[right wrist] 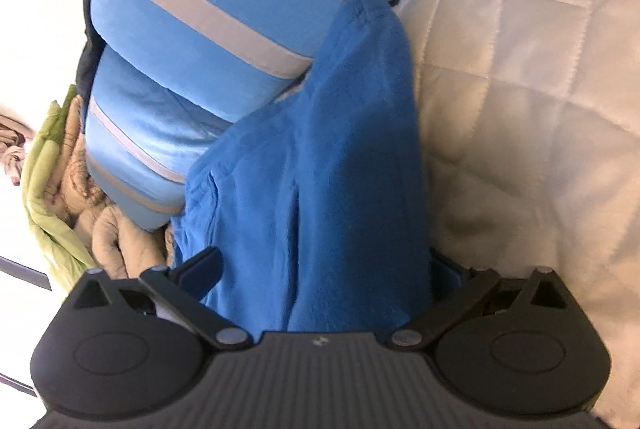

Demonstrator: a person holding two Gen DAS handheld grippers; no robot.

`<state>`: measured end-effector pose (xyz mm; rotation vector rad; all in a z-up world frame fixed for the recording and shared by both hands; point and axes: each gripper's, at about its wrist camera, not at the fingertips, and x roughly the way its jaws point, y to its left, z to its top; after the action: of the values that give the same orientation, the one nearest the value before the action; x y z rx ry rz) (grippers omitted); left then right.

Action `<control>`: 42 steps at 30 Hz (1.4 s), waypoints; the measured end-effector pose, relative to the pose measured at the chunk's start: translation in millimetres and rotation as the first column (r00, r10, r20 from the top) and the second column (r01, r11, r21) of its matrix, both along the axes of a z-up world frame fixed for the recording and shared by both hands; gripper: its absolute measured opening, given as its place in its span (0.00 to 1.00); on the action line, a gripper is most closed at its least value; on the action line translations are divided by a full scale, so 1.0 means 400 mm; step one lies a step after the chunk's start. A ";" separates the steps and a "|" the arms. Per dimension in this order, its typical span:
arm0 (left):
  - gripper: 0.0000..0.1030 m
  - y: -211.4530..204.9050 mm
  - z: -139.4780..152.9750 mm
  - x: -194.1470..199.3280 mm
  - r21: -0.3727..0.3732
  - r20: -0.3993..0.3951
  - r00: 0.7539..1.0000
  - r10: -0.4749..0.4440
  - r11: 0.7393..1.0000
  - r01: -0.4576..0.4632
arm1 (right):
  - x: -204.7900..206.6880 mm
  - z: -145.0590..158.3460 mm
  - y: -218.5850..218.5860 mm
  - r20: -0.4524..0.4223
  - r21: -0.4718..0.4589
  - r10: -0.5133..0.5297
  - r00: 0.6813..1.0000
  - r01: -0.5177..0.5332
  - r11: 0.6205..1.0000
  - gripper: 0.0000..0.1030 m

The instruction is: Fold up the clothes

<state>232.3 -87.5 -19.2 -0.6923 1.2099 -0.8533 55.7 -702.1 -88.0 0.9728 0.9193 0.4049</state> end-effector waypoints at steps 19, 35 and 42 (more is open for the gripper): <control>0.28 -0.115 0.223 -0.114 0.106 0.164 0.986 -0.031 0.994 0.014 | -0.049 0.199 0.098 0.173 -0.182 0.060 0.983 -0.028 0.983 0.27; 0.27 -0.074 0.588 -0.188 0.059 0.402 0.915 0.025 0.997 -0.053 | -0.149 0.581 0.157 0.421 -0.223 0.064 0.905 0.034 0.974 0.27; 0.27 -0.017 0.641 -0.215 0.107 0.435 0.898 0.060 0.987 -0.117 | -0.140 0.670 0.240 0.443 -0.256 0.101 0.891 0.018 0.967 0.27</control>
<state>146.3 -94.1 237.3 -0.4173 0.8178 -0.7915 -0.2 -606.1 179.9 0.5845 0.5464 0.5121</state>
